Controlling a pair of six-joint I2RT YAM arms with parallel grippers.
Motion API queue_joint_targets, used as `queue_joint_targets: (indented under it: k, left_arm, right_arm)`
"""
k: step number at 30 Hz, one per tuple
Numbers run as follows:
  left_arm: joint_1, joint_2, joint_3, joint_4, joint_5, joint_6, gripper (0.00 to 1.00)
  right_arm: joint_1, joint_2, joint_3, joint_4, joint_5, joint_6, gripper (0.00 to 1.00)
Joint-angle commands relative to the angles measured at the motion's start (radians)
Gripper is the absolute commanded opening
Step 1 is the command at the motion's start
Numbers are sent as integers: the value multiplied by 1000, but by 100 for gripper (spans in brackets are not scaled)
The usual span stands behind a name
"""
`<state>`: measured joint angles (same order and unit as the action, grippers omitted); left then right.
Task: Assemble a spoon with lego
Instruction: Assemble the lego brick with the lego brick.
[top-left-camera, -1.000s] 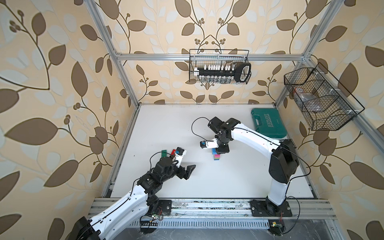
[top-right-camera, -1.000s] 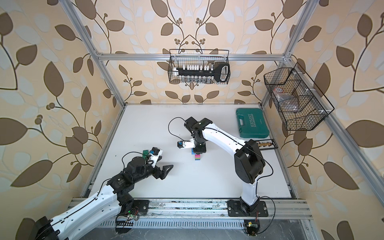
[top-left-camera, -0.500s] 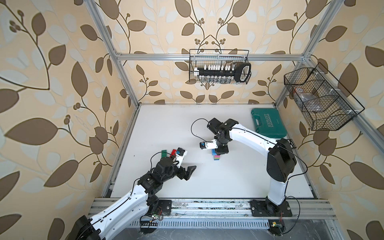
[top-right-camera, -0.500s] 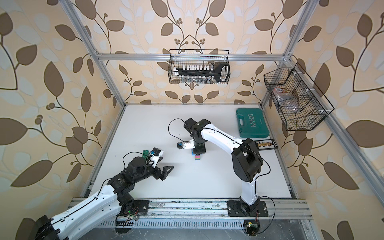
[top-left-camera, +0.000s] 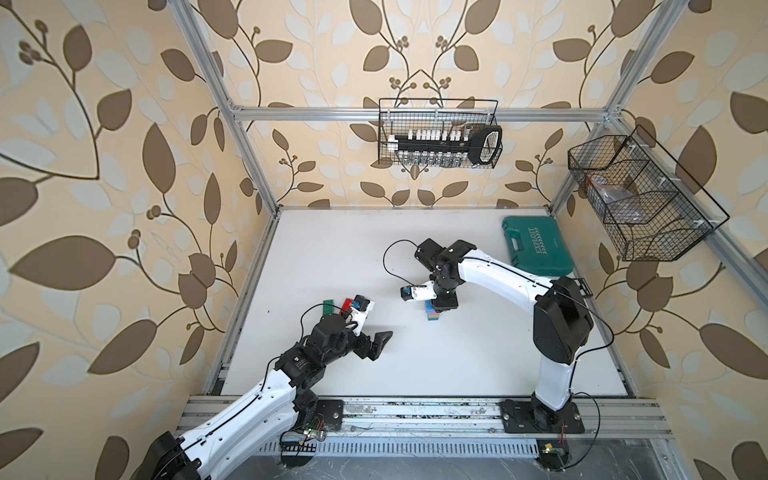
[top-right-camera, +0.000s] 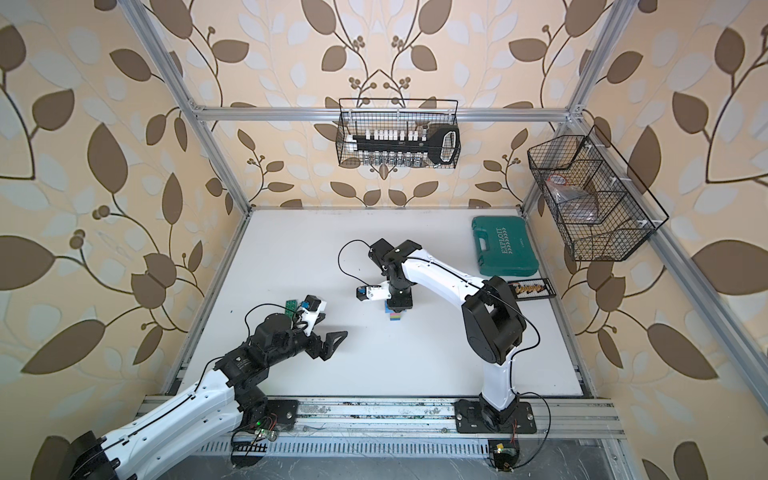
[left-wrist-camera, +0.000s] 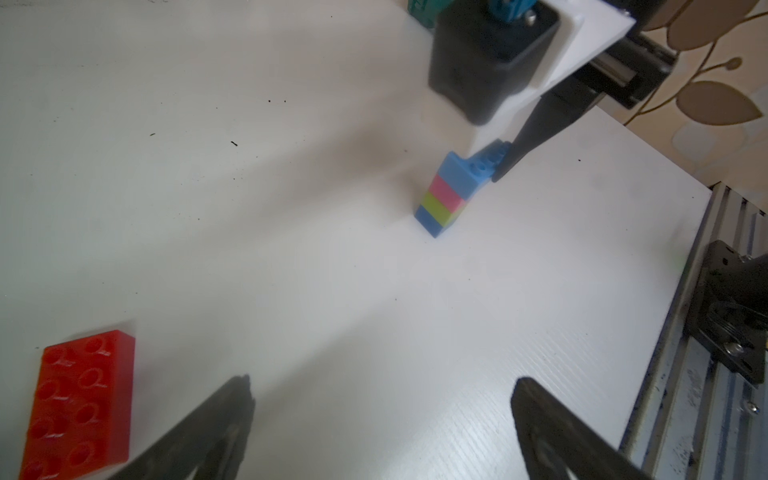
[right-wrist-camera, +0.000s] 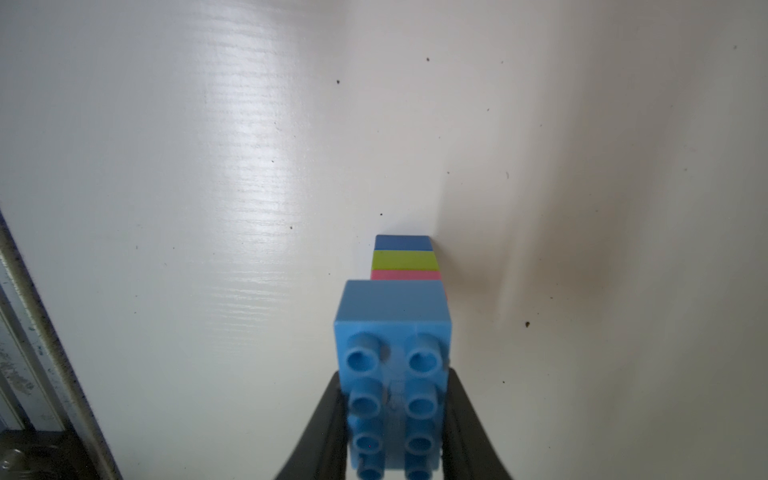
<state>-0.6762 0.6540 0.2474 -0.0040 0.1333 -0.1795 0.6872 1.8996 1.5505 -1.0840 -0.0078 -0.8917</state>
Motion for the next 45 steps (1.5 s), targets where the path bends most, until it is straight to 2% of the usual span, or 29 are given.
queue_joint_targets:
  k: [1,26,45]
  left_arm:
    - [-11,-9,-3,29,1,14,99]
    - [-12,-19,-5,21,-5,9,99]
    - [-11,-34,-12,20,-14,9,99]
  right_arm:
    - [-2,22,13,-7,-3,2,1]
    - [-3,82,23,-2,-2,22,0]
    - [16,85,-101,8,2,-2,0]
